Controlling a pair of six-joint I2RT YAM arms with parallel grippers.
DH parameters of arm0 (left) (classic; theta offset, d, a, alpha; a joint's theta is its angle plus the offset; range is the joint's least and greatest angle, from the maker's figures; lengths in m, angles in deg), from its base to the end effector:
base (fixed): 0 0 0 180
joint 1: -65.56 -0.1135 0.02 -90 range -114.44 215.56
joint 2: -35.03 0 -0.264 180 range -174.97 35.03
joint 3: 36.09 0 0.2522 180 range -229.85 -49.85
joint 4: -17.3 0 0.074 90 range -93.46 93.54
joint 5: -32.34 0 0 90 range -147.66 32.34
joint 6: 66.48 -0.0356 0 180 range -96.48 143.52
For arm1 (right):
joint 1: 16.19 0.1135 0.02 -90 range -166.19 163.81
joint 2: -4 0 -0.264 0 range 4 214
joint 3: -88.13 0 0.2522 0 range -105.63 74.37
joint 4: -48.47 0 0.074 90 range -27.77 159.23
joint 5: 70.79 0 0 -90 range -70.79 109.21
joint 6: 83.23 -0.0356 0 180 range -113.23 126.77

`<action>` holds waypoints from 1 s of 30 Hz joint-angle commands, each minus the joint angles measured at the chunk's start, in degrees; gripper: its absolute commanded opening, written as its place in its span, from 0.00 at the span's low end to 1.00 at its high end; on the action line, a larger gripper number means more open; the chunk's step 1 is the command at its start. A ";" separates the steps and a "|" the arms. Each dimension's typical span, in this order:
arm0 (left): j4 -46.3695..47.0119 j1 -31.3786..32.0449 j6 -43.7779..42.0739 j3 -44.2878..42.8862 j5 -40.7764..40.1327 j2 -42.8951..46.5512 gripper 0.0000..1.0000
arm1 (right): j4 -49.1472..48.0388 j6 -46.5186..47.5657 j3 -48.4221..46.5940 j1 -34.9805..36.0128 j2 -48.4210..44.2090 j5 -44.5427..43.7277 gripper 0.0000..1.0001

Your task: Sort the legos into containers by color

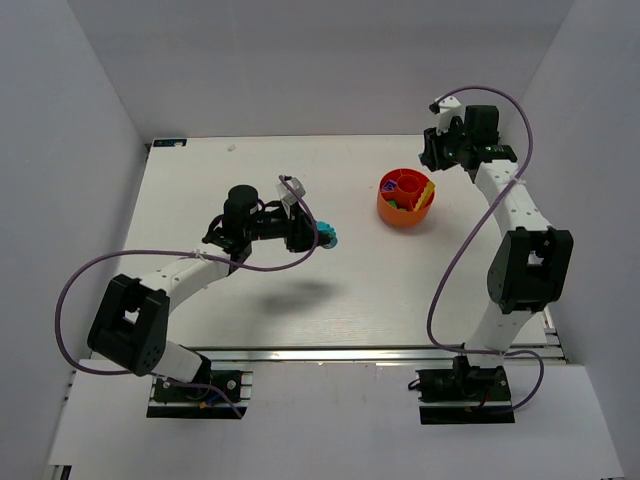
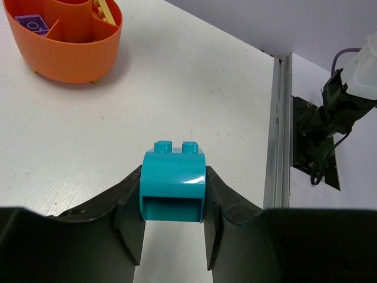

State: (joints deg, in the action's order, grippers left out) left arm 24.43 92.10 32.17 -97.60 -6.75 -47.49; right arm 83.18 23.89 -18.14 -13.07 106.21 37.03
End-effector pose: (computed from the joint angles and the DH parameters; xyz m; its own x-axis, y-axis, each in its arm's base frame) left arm 0.2692 -0.1653 0.2617 -0.3559 0.0718 -0.9318 0.9127 0.2410 -0.3301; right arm 0.4190 0.0337 0.3344 -0.3938 -0.3021 -0.8681 -0.4506 0.8866 -0.1042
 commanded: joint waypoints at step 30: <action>-5.06 0.35 -4.25 -3.14 -2.22 5.70 0.00 | 2.85 -4.21 -15.85 -2.50 18.28 5.11 0.02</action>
State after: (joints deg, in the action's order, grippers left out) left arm 20.01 92.30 28.65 -98.65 -9.24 -44.48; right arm 85.28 20.83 -29.81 -15.44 124.16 39.35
